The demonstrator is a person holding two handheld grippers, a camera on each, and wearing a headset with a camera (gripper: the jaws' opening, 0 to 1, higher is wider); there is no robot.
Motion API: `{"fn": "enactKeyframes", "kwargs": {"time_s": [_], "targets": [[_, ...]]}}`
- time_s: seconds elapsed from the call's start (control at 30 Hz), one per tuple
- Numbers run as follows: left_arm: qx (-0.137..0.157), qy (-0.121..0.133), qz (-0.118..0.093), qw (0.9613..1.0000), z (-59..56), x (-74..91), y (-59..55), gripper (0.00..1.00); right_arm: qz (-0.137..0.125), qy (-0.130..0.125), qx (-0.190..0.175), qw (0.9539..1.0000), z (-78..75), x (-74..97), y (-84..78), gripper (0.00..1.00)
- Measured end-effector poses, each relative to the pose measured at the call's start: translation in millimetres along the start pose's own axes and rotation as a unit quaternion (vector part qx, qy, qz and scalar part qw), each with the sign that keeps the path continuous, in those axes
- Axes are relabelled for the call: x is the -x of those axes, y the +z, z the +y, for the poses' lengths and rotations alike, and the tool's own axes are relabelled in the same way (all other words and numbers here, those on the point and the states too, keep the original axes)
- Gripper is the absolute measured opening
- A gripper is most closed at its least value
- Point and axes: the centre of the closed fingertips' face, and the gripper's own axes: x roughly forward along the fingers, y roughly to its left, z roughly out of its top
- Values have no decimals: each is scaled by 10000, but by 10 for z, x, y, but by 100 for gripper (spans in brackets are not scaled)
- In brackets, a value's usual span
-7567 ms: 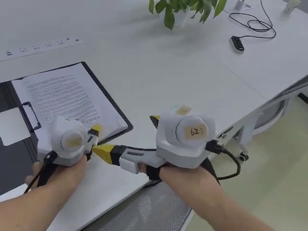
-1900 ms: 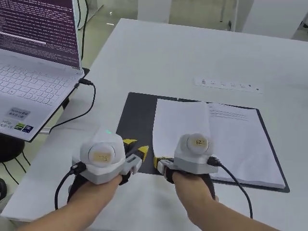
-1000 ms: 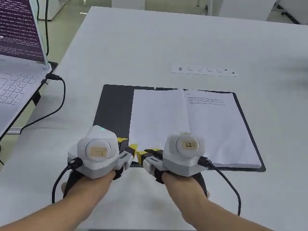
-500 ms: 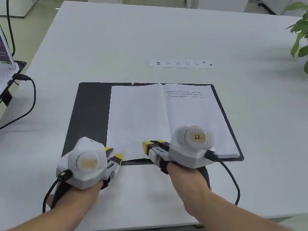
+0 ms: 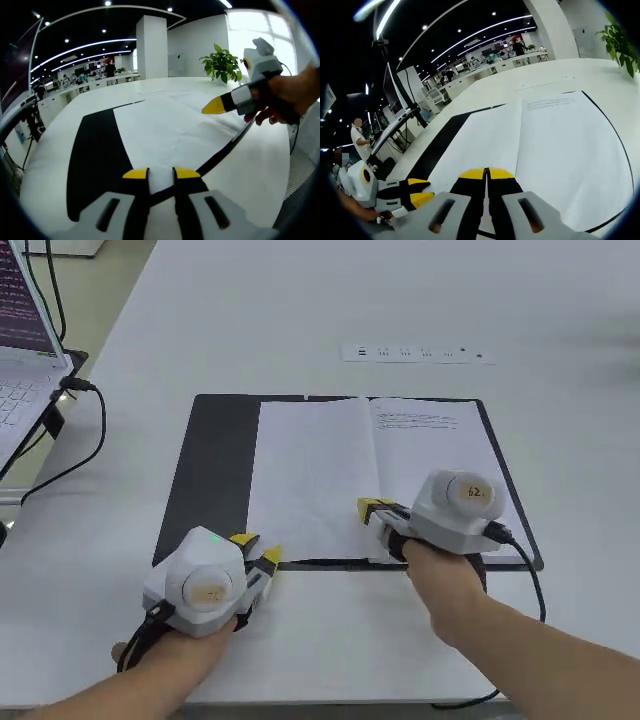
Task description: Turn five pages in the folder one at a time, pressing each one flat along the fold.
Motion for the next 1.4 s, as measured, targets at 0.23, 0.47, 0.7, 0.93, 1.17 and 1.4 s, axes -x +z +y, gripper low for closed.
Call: {"fn": "enactKeyframes", "kwargs": {"time_s": [0.23,0.47,0.7,0.93,1.17,1.4], "targets": [[49,82,-1,10000,7,7,5,17,78,-65,161,9998,-181,-185,50,0],[71,141,-10,9999,19,4,5,17,64,-78,336,9994,-229,-311,117,0],[96,148,-36,9998,23,3,5,17,-31,-129,440,9989,-325,-426,218,0],[109,163,-45,9998,19,7,3,17,-91,-108,479,9988,-272,-467,294,0],[103,171,-62,9998,14,10,0,17,-170,-80,538,9984,-240,-547,385,0],[102,179,-71,9998,21,-3,-11,17,-229,-159,431,9987,-354,-651,483,0]]}}
